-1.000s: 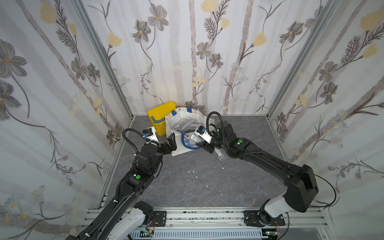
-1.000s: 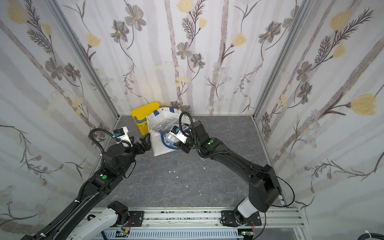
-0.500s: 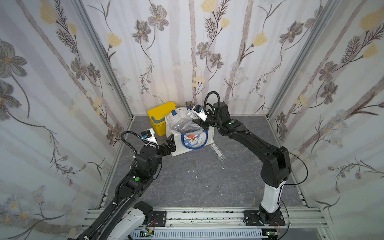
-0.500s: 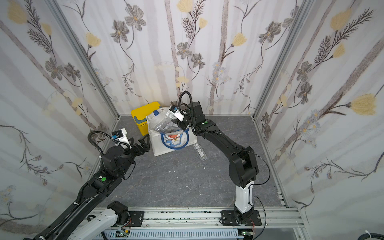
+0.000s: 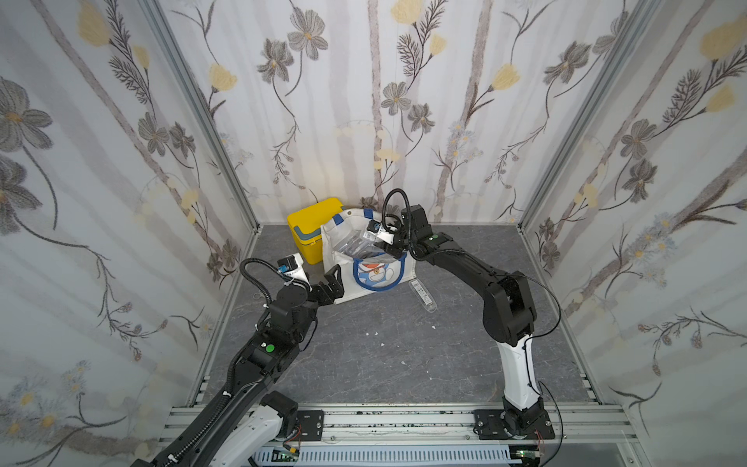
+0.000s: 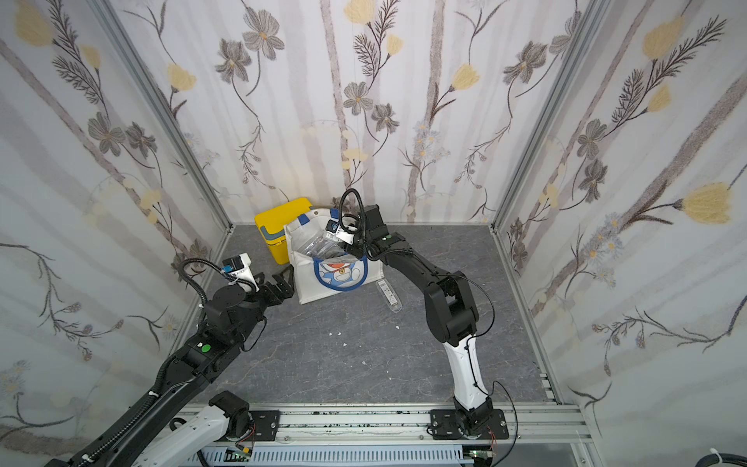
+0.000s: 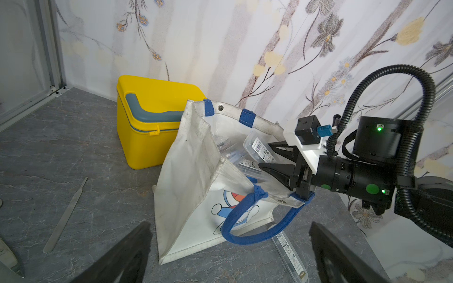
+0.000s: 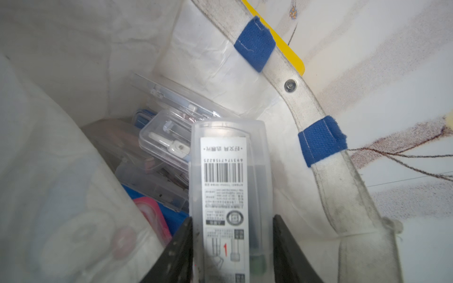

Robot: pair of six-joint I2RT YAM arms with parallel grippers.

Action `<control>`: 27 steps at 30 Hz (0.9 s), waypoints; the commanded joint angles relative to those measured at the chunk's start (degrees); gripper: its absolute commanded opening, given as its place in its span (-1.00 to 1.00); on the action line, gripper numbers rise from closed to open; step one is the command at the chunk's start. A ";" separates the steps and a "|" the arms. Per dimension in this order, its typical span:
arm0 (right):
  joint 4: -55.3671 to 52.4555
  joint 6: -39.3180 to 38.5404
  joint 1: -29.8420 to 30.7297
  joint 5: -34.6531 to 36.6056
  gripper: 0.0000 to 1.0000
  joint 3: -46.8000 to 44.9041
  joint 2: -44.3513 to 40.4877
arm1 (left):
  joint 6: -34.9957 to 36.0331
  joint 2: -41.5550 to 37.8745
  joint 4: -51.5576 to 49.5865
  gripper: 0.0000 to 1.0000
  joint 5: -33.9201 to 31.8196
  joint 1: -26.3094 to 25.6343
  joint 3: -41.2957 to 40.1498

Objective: Put the compass set into the canvas bag
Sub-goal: Place the compass set in the canvas bag.

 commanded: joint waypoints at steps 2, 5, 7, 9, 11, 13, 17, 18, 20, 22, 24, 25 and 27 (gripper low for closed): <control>-4.11 -5.49 -0.33 8.51 -0.11 0.44 0.42 | -0.41 0.61 2.56 1.00 0.12 0.02 -0.18; -4.79 -6.95 -0.31 9.64 -0.04 0.39 0.14 | -0.34 1.21 2.91 1.00 0.24 -0.01 -0.13; -4.96 -7.62 -0.33 10.63 -0.01 0.44 -0.16 | -0.48 1.54 3.00 1.00 0.46 0.06 -0.12; -4.77 -8.25 -0.30 11.34 0.07 0.40 -0.39 | -0.53 1.54 3.01 1.00 0.80 0.04 -0.10; -4.75 -8.68 -0.33 11.36 0.13 0.41 -0.73 | -0.47 1.59 2.92 1.00 0.78 0.08 -0.12; -4.67 -8.91 -0.23 11.31 0.19 0.45 -1.10 | -0.49 1.32 2.75 1.00 0.57 0.04 -0.12; -4.11 -8.80 -0.16 10.29 0.24 0.28 -2.29 | -0.48 1.02 2.74 1.00 0.39 -0.01 -0.33; -3.94 -8.34 -0.17 9.66 0.26 0.28 -2.77 | -0.46 0.96 2.75 1.00 0.45 0.03 -0.36; -3.16 -6.92 -0.21 7.54 0.26 0.29 -3.72 | -0.56 0.97 2.75 1.00 0.53 0.04 -0.34; -1.93 -4.83 -0.20 5.28 0.28 0.17 -4.83 | -0.56 1.04 2.74 1.00 0.67 0.00 -0.34; -0.25 -2.31 -0.30 3.79 0.30 0.04 -5.69 | -0.63 0.98 2.74 1.00 0.73 0.04 -0.34; 0.50 -0.95 -0.20 3.18 0.32 0.08 -6.19 | -0.56 0.96 2.66 1.00 0.82 0.04 -0.34; 1.48 2.05 -0.32 2.27 0.35 0.07 -7.08 | -0.60 0.76 2.52 1.00 0.98 0.04 -0.25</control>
